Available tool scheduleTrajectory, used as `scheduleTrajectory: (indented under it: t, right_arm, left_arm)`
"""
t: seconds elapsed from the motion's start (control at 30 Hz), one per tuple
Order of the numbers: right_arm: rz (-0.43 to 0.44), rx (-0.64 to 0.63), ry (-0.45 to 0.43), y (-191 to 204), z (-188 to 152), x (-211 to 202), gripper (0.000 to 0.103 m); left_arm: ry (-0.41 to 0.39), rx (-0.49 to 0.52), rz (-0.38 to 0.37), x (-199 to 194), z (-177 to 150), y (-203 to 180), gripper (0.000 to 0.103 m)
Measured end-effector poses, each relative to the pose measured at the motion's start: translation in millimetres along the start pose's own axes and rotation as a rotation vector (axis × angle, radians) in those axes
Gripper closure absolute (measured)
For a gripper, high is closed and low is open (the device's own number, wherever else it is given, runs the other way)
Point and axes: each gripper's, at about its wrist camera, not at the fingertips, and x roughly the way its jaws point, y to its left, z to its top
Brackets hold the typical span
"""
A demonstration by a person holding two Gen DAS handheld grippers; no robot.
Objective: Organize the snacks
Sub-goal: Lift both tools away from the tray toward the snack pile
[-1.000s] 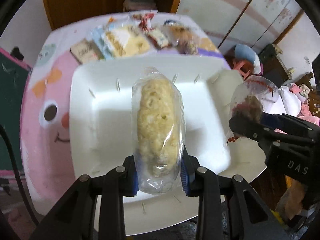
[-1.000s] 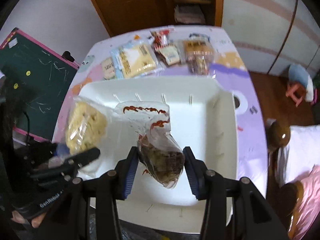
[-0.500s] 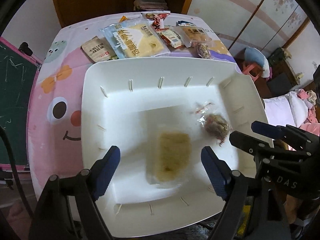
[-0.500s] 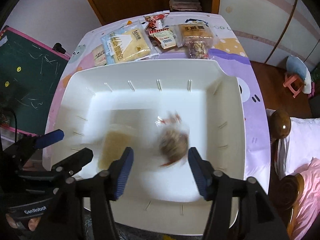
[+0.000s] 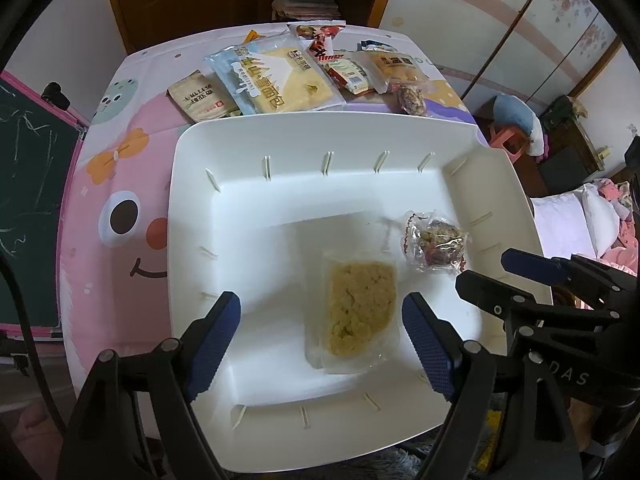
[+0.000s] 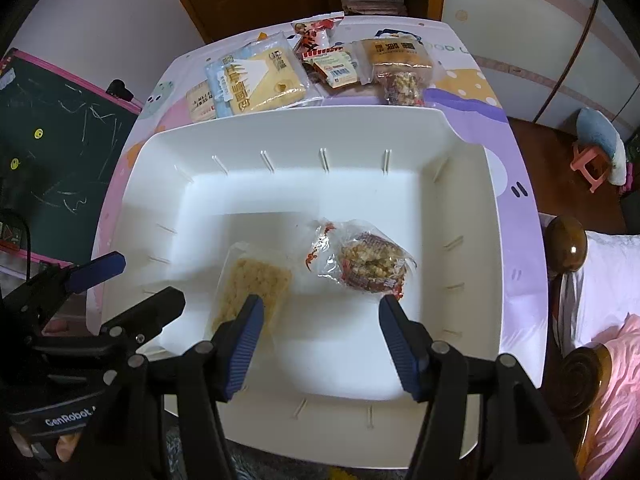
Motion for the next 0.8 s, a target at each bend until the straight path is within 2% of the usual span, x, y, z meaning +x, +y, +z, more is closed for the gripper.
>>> scheduleTrajectory:
  t: [0.8]
  right_arm:
    - [0.016, 0.010, 0.013, -3.4, 0.2, 8.3, 0.042]
  left_arm:
    - [-0.009, 0.015, 0.007, -1.3, 4.6, -3.8, 0.021]
